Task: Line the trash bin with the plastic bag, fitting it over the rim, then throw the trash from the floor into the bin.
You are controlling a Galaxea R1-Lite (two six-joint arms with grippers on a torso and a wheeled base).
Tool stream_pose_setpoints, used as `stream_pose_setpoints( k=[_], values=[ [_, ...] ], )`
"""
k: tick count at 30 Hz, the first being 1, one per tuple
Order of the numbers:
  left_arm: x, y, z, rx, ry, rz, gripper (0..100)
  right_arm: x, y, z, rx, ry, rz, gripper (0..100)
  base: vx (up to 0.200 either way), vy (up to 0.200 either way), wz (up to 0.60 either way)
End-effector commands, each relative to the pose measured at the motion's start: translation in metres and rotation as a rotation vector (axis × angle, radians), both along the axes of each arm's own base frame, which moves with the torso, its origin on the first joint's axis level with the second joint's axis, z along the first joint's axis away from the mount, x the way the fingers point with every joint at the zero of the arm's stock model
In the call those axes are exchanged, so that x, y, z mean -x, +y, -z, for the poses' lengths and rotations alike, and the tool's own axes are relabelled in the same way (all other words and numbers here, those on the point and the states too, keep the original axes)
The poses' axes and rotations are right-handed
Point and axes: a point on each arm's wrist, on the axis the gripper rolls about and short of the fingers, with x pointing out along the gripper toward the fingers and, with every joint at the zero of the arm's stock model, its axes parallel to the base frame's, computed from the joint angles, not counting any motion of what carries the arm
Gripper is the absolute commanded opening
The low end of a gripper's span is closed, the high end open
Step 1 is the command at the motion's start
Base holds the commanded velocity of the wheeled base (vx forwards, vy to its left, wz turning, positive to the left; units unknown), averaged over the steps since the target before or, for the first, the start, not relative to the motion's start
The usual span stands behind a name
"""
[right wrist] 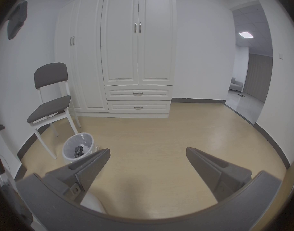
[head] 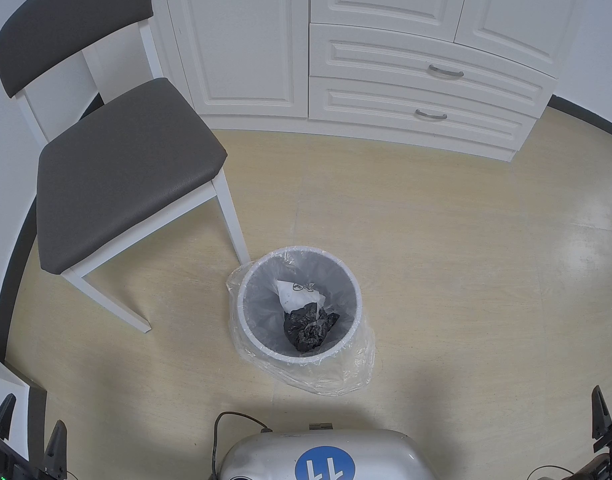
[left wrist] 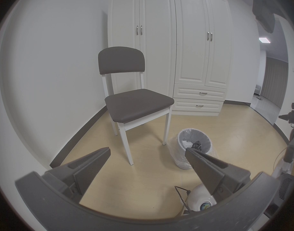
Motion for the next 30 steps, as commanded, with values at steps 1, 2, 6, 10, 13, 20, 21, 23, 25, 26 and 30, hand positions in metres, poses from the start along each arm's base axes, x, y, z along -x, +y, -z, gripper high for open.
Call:
stream_pose_setpoints(
  k=[1,2,6,10,13,20,21,23,25,26,30],
  values=[
    [-0.0002,0.0,0.0054,0.0,0.004,0.0,100,0.0005,0.0001,0.0032,0.045,0.001,-0.003,100,0.0,0.0,0.0],
    [-0.0002,0.0,0.0054,0.0,0.004,0.0,100,0.0005,0.0001,0.0032,0.046,0.001,-0.003,100,0.0,0.0,0.0],
    [-0.0002,0.0,0.0054,0.0,0.004,0.0,100,0.0003,0.0007,0.0031,0.052,0.002,-0.029,100,0.0,0.0,0.0],
    [-0.0002,0.0,0.0054,0.0,0.004,0.0,100,0.0005,0.0004,0.003,0.036,-0.003,-0.017,100,0.0,0.0,0.0],
    [-0.0002,0.0,0.0054,0.0,0.004,0.0,100,0.0006,0.0,0.0028,-0.015,-0.011,0.002,100,0.0,0.0,0.0],
    [-0.0002,0.0,0.0054,0.0,0.004,0.0,100,0.0006,-0.0009,0.0028,-0.018,-0.015,0.041,100,0.0,0.0,0.0],
    [-0.0002,0.0,0.0054,0.0,0.004,0.0,100,0.0006,-0.0009,0.0028,-0.018,-0.015,0.041,100,0.0,0.0,0.0],
    [-0.0002,0.0,0.0054,0.0,0.004,0.0,100,0.0006,-0.0009,0.0028,-0.017,-0.015,0.042,100,0.0,0.0,0.0],
    [-0.0002,0.0,0.0054,0.002,0.004,0.0,100,0.0006,-0.0009,0.0028,-0.015,-0.014,0.042,100,0.0,0.0,0.0],
    [-0.0002,0.0,0.0054,0.0,0.004,0.0,100,0.0006,-0.001,0.0028,-0.017,-0.015,0.043,100,0.0,0.0,0.0],
    [-0.0002,0.0,0.0054,0.0,0.004,0.0,100,0.0006,-0.0011,0.0028,-0.043,-0.022,0.046,100,0.0,0.0,0.0]
  ],
)
